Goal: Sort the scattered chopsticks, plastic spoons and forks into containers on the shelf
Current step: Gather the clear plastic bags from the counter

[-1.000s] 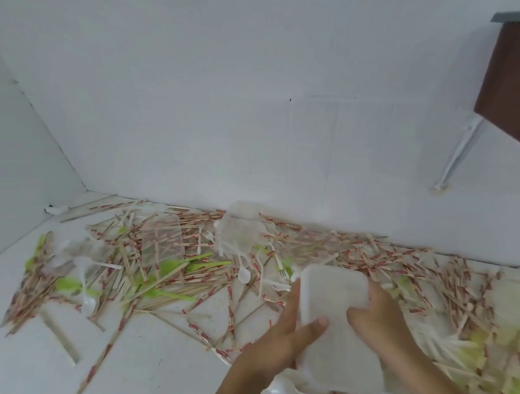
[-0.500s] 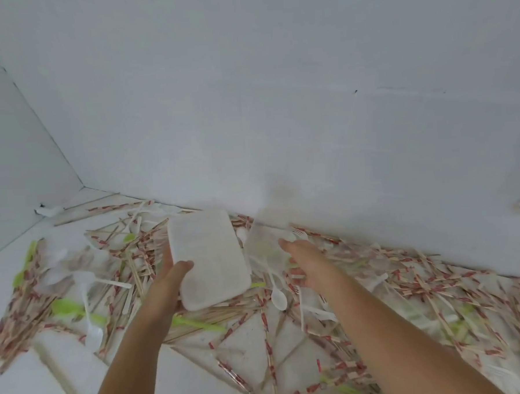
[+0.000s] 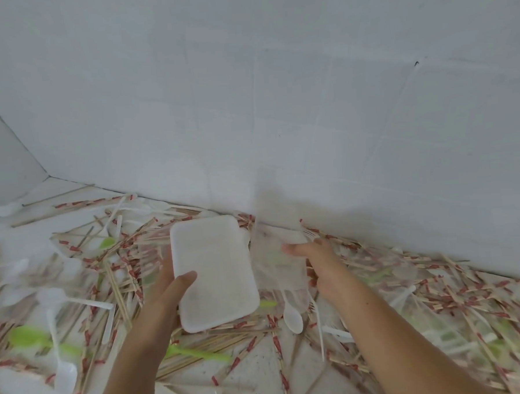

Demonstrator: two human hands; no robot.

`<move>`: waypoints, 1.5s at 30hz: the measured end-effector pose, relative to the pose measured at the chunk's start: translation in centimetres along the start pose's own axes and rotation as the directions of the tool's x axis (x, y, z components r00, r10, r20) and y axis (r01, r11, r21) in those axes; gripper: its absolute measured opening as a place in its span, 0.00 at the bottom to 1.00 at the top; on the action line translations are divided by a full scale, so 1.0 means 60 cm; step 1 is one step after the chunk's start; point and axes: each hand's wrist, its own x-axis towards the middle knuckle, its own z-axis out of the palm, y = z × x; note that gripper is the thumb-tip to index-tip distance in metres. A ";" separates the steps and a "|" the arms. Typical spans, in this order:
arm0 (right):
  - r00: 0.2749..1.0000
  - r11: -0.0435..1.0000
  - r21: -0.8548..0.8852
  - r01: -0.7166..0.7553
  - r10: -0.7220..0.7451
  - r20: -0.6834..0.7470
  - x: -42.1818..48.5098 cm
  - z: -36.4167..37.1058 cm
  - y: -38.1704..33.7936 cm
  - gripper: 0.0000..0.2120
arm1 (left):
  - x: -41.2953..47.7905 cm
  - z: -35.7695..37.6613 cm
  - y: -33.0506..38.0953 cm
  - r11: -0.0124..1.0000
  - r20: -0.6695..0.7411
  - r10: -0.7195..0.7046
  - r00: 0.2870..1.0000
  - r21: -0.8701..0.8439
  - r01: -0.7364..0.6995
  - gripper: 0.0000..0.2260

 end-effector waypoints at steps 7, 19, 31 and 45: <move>0.993 0.988 0.143 -0.055 0.040 0.107 -0.021 -0.049 0.006 0.41 | -0.012 -0.009 -0.009 0.994 -0.046 -0.031 0.998 -0.106 0.026 0.19; 0.979 0.834 -0.524 0.172 -0.205 -0.005 -0.055 -0.019 0.039 0.34 | -0.032 0.001 -0.012 0.993 -0.004 -0.062 0.998 0.103 0.062 0.23; 0.909 0.708 -0.646 0.284 -0.412 -0.053 -0.078 0.014 0.035 0.46 | -0.059 0.026 0.005 0.988 -0.033 -0.085 0.996 0.125 0.088 0.28; 0.967 0.863 0.486 0.138 -0.223 0.121 -0.199 -0.115 0.008 0.22 | -0.130 0.081 0.014 0.989 0.037 -0.030 0.999 0.147 0.024 0.25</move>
